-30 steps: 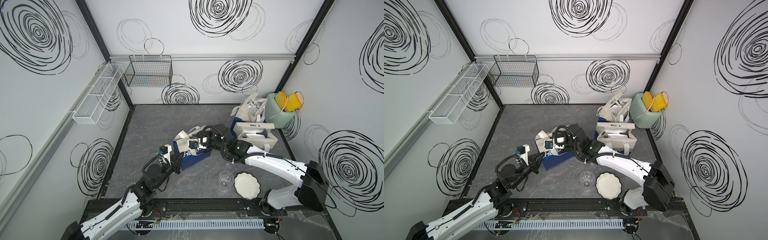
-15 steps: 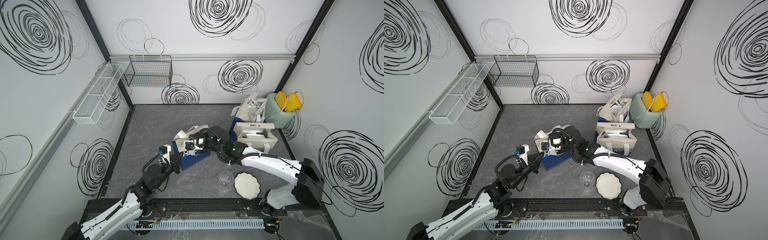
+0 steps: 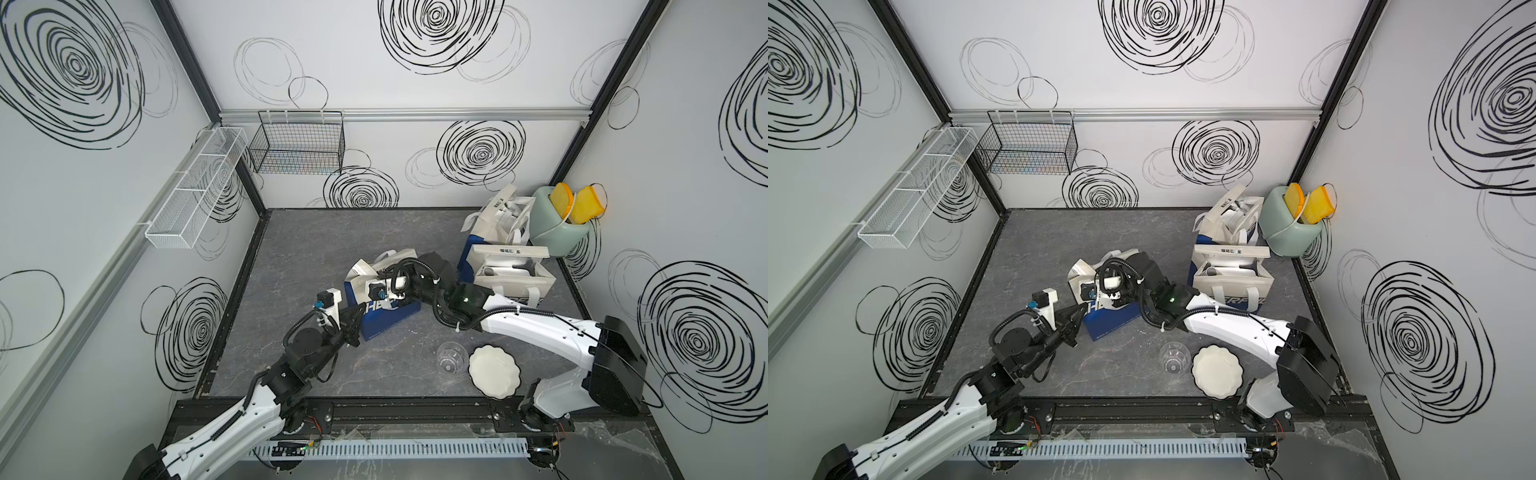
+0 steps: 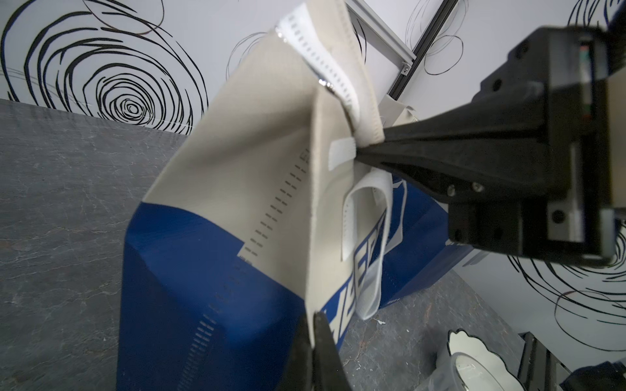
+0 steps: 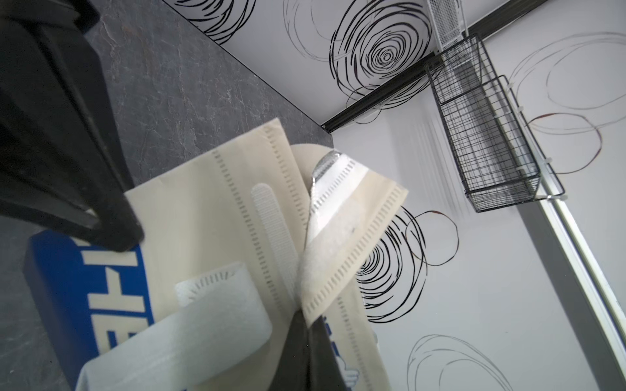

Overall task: Open the takeout bag
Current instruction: Open the takeout bag at the center of the board.

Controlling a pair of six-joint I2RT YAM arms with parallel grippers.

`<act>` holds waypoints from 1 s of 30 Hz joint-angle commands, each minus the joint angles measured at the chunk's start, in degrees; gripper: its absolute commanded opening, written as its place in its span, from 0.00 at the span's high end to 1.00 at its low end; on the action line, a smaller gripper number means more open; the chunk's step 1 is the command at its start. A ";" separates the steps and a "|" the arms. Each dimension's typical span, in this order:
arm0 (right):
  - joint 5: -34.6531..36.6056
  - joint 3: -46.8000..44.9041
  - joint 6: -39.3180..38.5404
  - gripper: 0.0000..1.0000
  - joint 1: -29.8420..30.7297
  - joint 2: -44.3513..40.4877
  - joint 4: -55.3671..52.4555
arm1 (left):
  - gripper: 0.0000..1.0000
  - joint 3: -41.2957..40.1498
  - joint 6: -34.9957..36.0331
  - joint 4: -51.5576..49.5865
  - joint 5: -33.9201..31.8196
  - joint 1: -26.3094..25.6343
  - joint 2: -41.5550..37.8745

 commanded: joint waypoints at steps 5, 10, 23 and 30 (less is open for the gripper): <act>-0.14 2.91 5.97 1.00 -1.10 -0.45 3.02 | 1.00 -1.29 -0.38 -1.89 0.46 0.42 0.62; 0.69 3.93 10.13 1.00 -2.02 -1.82 4.83 | 1.00 -1.39 -0.22 -2.40 0.58 0.51 -0.02; 2.35 8.22 11.42 1.00 -4.48 -2.00 6.52 | 1.00 -1.09 0.06 -2.99 1.27 0.51 0.92; 2.20 10.17 11.33 1.00 -4.77 -1.70 5.45 | 1.00 -1.17 0.30 -2.94 1.07 0.51 1.06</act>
